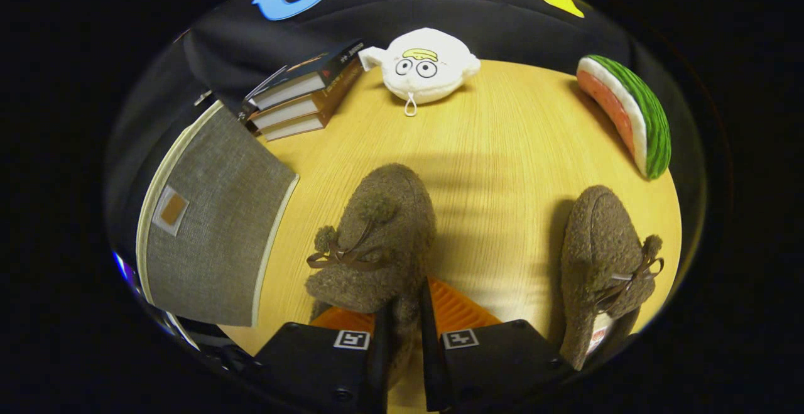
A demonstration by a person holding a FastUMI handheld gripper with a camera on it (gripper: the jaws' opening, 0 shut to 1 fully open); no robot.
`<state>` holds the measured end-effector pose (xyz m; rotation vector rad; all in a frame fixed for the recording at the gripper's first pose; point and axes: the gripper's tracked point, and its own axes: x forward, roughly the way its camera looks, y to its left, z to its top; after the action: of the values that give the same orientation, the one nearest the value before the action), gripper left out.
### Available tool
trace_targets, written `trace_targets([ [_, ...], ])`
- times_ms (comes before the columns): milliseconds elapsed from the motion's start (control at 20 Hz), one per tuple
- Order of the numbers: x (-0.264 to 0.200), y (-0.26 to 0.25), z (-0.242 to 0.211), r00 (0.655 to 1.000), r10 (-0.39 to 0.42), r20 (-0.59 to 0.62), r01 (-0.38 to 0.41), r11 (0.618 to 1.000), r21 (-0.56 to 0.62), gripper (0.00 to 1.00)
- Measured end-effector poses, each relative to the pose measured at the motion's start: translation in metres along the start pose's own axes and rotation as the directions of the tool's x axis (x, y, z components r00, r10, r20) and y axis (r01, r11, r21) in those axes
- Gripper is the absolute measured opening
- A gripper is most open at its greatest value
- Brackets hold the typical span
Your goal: Open the storage box then place both shoes into the box .Put the left shoe in first, then the right shoe, with the right side of both shoes facing outward in a uniform manner.
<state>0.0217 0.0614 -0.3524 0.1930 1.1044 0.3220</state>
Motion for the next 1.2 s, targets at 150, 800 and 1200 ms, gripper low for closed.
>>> trace_targets([
  [150,-0.001,-0.004,0.0,0.999,-0.035,-0.005,0.035,0.998,0.061,0.13],
  [800,-0.112,0.037,0.042,0.986,-0.082,0.148,0.043,0.967,0.25,0.06],
  [1200,-0.178,0.118,0.096,0.961,0.058,0.269,-0.144,0.939,0.313,0.06],
])
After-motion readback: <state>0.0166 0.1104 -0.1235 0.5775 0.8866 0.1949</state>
